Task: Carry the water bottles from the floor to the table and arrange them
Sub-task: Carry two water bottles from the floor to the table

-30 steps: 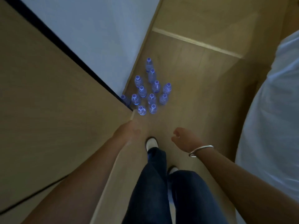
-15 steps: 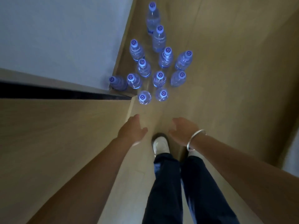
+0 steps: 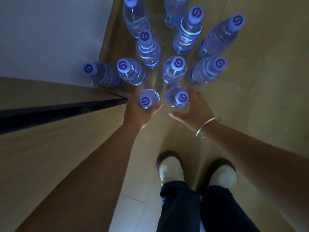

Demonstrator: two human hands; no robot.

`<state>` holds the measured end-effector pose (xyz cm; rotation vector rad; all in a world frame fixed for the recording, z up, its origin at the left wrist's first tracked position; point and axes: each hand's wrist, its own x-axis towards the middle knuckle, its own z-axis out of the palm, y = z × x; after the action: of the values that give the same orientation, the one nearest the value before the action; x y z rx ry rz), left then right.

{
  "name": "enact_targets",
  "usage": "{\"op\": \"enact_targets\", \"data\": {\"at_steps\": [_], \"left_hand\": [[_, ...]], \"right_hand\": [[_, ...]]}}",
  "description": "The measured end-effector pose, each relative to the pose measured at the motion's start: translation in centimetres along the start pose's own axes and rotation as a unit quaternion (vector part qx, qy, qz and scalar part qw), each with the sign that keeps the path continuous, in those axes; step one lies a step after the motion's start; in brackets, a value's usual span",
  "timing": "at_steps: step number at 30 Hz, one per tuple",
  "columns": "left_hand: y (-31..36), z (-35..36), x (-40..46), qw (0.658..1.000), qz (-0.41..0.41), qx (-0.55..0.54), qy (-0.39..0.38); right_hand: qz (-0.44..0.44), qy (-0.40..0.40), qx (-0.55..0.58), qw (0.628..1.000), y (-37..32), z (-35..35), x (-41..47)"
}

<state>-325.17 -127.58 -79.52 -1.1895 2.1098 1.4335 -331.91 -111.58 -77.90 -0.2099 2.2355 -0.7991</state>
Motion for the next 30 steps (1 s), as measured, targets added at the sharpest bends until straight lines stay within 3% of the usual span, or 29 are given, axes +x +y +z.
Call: {"op": "enact_targets", "data": {"at_steps": [6, 13, 17, 22, 26, 30], "left_hand": [[-0.6, 0.0, -0.8, 0.999, 0.043, -0.003, 0.029], [-0.4, 0.8, -3.1, 0.997, 0.039, -0.013, 0.064], [0.4, -0.4, -5.7, 0.995, 0.083, 0.009, 0.046], [4.0, -2.1, -11.2, 0.992, 0.082, -0.006, 0.094], [7.8, -4.6, -17.6, 0.987, 0.102, -0.025, 0.122], [10.8, -7.5, -25.3, 0.981, 0.056, -0.098, 0.16]], "right_hand": [[-0.018, 0.057, 0.03, 0.998, -0.7, 1.1, 1.9], [0.017, 0.062, 0.049, 0.997, 0.6, -0.1, 0.9], [-0.006, 0.061, 0.022, 0.998, 0.4, -2.0, -2.0], [-0.137, 0.077, -0.051, 0.986, -3.3, -5.7, -7.7], [-0.257, 0.038, -0.1, 0.96, -8.6, -10.0, -12.3], [-0.348, 0.016, -0.149, 0.926, -14.1, -15.0, -18.0]]}}
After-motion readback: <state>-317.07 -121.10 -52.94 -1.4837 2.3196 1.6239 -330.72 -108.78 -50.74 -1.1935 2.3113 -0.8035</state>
